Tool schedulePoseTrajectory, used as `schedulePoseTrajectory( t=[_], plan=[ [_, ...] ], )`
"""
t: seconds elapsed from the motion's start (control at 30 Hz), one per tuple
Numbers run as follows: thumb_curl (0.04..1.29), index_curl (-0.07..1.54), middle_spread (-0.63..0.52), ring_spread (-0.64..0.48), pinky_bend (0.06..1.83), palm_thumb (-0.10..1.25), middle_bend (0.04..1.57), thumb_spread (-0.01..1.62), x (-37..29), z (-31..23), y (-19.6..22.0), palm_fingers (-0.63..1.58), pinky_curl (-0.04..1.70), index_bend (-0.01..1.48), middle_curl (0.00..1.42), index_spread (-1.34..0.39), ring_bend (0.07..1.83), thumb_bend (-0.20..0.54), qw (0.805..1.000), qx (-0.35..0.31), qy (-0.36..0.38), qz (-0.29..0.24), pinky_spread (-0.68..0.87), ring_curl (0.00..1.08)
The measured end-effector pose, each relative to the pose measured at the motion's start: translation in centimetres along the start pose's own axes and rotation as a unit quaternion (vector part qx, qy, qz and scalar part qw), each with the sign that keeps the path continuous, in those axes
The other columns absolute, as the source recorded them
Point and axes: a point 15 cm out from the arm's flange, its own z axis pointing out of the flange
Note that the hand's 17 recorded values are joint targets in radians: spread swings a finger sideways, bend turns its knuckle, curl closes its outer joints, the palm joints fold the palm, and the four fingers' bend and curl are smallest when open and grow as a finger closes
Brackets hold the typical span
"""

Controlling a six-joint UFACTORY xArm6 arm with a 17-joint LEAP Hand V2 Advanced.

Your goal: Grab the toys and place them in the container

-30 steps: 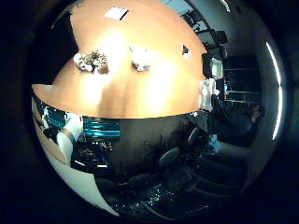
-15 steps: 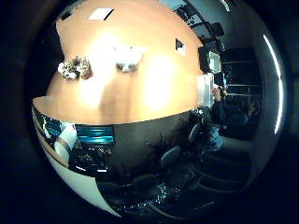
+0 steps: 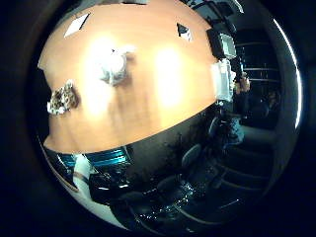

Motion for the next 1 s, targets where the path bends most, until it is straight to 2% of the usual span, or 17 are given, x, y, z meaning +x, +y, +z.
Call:
schedulePoseTrajectory(
  t=[0.47, 1.0],
  plan=[
    [0.26, 0.27, 0.15, 0.22, 0.61, 0.28, 0.27, 1.03, 3.0, 11.8, -7.8, 0.15, 0.17, 0.16, 0.34, -0.2, 0.49, -0.026, 0.998, -0.006, -0.002, 0.065, 0.44, 0.17],
    [0.27, 0.28, 0.2, 0.25, 0.54, 0.27, 0.25, 0.98, 4.3, 20.3, -8.8, 0.15, 0.22, 0.16, 0.33, -0.18, 0.4, -0.028, 0.995, -0.029, -0.005, 0.1, 0.47, 0.2]
  ],
)
